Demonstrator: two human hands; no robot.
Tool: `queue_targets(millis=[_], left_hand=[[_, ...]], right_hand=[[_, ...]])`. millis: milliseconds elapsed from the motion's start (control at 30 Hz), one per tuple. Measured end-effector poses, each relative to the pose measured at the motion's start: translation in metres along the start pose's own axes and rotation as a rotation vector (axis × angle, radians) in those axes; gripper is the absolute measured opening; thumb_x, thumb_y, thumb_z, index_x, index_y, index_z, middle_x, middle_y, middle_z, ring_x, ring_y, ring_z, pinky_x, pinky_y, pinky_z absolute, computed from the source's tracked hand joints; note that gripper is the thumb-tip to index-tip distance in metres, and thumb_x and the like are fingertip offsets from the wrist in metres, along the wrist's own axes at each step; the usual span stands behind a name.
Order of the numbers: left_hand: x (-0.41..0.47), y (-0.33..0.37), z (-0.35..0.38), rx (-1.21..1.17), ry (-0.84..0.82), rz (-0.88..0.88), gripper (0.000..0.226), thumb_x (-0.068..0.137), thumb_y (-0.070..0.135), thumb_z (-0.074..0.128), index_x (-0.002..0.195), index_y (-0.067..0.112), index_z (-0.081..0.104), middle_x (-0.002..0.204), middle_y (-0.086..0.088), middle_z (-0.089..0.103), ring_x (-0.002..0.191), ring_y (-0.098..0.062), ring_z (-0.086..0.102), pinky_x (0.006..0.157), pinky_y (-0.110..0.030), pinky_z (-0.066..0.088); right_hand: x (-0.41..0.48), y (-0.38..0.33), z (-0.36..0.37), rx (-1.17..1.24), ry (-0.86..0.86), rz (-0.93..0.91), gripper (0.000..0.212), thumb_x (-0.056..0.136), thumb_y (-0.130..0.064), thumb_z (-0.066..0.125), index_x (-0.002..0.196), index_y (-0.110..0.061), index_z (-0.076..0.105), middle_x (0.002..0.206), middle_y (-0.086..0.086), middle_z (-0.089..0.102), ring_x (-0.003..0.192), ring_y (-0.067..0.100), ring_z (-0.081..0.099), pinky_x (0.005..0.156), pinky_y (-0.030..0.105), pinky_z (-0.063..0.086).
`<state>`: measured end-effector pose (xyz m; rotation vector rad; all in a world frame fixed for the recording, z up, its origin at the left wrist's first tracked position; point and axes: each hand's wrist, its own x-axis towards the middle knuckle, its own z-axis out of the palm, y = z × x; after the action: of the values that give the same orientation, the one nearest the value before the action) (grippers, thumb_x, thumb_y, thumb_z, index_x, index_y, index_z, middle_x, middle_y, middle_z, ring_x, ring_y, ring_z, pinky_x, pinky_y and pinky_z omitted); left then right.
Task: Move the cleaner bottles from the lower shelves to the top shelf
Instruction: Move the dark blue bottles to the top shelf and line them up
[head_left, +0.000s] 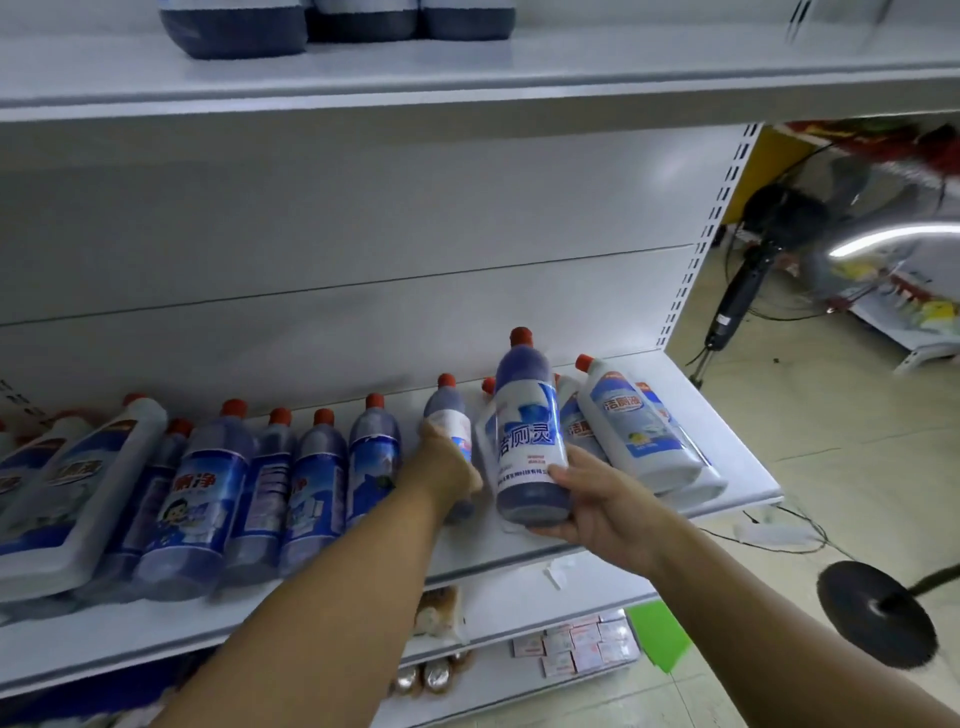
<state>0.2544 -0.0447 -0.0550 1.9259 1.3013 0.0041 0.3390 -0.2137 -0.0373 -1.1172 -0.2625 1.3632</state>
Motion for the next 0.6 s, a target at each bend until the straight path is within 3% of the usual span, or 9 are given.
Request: queue_targets(millis=[67,167,200,367,500,600], left_hand=[[-0.006,0.001,-0.012,-0.151,-0.099,-0.037,0.085,0.069,0.007,0.077,0.14,0.003,0.03,0.132,-0.02,0.051,0.117,-0.033,0.053,0.09,-0.036,0.045],[-0.02,-0.007,-0.028,-0.415,-0.238,-0.129,0.046,0.073,0.007,0.073,0.114,0.002,0.055,0.106,-0.018,0.063,0.095,-0.03,0.062,0.076,-0.038,0.052],[-0.028,-0.012,-0.032,-0.503,-0.29,-0.156,0.042,0.07,0.004,0.075,0.109,0.002,0.058,0.099,-0.018,0.065,0.089,-0.03,0.063,0.074,-0.038,0.054],[-0.08,-0.029,-0.048,-0.834,-0.481,-0.072,0.059,0.052,-0.005,0.073,0.109,0.006,0.06,0.096,-0.016,0.071,0.092,-0.033,0.066,0.082,-0.047,0.053],[-0.136,-0.035,-0.05,-0.926,-0.579,0.019,0.063,0.055,-0.009,0.07,0.115,0.006,0.057,0.102,-0.018,0.071,0.101,-0.037,0.064,0.091,-0.053,0.049],[-0.17,-0.032,-0.06,-0.925,-0.595,0.09,0.059,0.056,-0.011,0.072,0.111,0.006,0.056,0.094,-0.015,0.074,0.097,-0.035,0.066,0.088,-0.05,0.051]], right_hand=[[-0.005,0.003,-0.009,-0.034,-0.006,-0.028,0.103,0.042,-0.029,0.094,0.131,-0.012,0.044,0.125,0.019,0.06,0.108,0.033,0.063,0.075,0.04,0.058],[-0.018,0.001,-0.017,-0.1,-0.009,-0.053,0.103,0.044,-0.028,0.093,0.133,-0.014,0.043,0.127,0.019,0.058,0.112,0.035,0.06,0.082,0.043,0.056],[-0.023,0.001,-0.018,-0.112,-0.025,-0.054,0.102,0.044,-0.026,0.093,0.132,-0.016,0.043,0.127,0.019,0.057,0.114,0.036,0.059,0.086,0.045,0.055],[-0.053,-0.001,-0.013,-0.147,-0.116,-0.076,0.103,0.042,-0.017,0.093,0.132,-0.022,0.043,0.128,0.019,0.057,0.119,0.038,0.056,0.099,0.054,0.045],[-0.084,-0.001,0.008,-0.093,-0.178,-0.08,0.105,0.039,-0.008,0.091,0.132,-0.025,0.044,0.132,0.019,0.055,0.118,0.041,0.055,0.093,0.059,0.047],[-0.109,-0.002,0.022,-0.092,-0.187,-0.099,0.112,0.033,-0.009,0.092,0.133,-0.024,0.043,0.131,0.018,0.056,0.114,0.039,0.059,0.087,0.057,0.051]])
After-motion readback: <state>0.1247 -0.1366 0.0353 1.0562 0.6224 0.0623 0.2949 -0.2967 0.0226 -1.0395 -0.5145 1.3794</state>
